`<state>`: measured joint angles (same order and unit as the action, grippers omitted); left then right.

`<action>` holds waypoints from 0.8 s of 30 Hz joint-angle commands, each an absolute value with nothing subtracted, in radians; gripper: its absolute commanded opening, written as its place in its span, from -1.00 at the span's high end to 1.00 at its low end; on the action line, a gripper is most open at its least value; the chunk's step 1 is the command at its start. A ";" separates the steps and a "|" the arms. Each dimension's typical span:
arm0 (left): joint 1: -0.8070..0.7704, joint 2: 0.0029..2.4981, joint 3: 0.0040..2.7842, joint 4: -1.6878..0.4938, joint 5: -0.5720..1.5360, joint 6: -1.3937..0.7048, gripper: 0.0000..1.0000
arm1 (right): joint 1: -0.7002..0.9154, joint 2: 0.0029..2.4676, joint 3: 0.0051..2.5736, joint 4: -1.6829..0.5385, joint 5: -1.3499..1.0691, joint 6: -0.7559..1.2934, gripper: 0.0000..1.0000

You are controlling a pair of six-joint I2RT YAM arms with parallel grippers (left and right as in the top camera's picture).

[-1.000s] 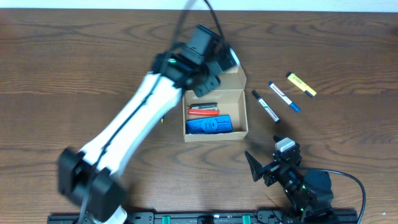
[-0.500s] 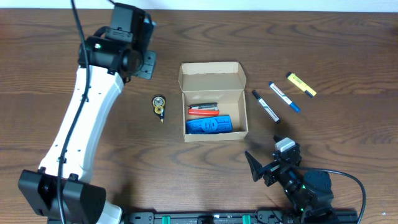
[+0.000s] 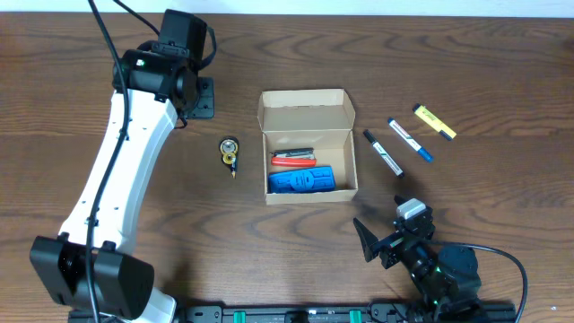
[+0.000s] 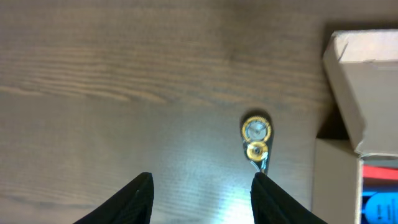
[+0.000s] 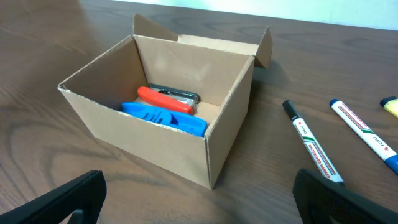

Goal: Pack container
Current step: 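Withdraw the left gripper and move it over the correction tape, then lower the left gripper and grasp the correction tape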

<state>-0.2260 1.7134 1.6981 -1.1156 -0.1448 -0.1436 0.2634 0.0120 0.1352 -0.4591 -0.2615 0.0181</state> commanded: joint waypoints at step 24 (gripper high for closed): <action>-0.224 1.811 1.174 -0.543 0.049 0.057 -0.10 | 0.283 0.007 0.131 -0.460 -0.266 0.010 -0.99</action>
<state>-0.2260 1.8122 1.2022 -0.5659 -0.0177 0.0154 0.2634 0.0120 0.1352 -0.4595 -0.2615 0.0181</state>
